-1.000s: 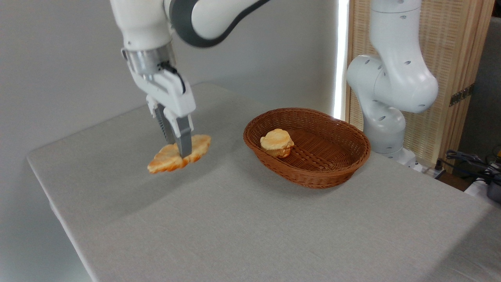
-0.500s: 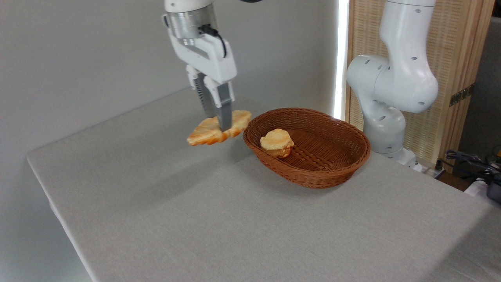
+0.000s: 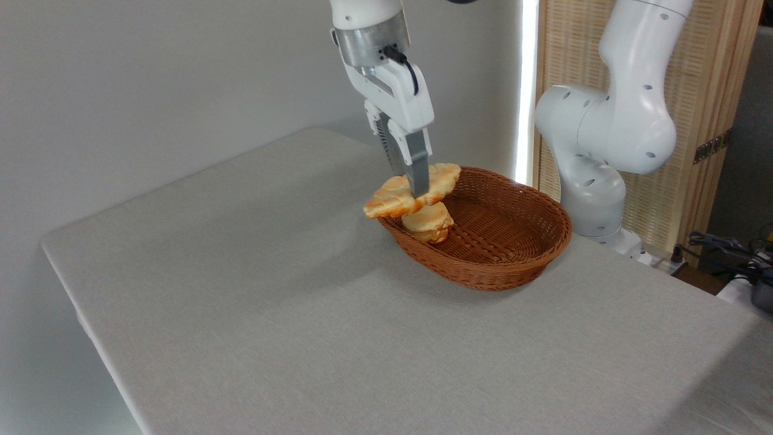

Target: Put bread into the basket

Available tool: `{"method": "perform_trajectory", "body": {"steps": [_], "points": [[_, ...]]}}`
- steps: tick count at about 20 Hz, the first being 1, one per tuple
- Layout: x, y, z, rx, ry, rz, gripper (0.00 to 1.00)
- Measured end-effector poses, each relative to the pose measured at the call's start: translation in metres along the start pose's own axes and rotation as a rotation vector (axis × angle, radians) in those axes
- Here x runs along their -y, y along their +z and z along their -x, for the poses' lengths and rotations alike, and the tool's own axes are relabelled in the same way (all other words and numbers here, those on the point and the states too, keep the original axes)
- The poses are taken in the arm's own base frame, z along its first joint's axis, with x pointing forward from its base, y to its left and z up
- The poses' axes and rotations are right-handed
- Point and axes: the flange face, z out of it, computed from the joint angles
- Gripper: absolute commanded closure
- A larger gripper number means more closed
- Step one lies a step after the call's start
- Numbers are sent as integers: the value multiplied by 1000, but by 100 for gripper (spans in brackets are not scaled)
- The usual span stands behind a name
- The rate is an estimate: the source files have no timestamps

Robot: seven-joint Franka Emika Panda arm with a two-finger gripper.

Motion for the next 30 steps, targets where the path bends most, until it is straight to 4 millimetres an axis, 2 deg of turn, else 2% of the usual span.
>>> {"method": "perform_trajectory", "body": {"steps": [1, 3, 4, 5, 6, 8, 24, 26, 30], "points": [[-2, 7, 3, 13, 3, 16, 44], [-4, 22, 7, 38, 5, 45, 38], [-4, 30, 9, 53, 4, 55, 32], [-3, 38, 11, 78, 5, 59, 16], [-3, 46, 14, 101, 7, 63, 6], [-3, 57, 17, 128, 8, 71, 1], [1, 58, 15, 114, 11, 48, 0], [3, 48, 12, 91, 12, 21, 0], [11, 7, -1, -25, 1, -64, 0]]}}
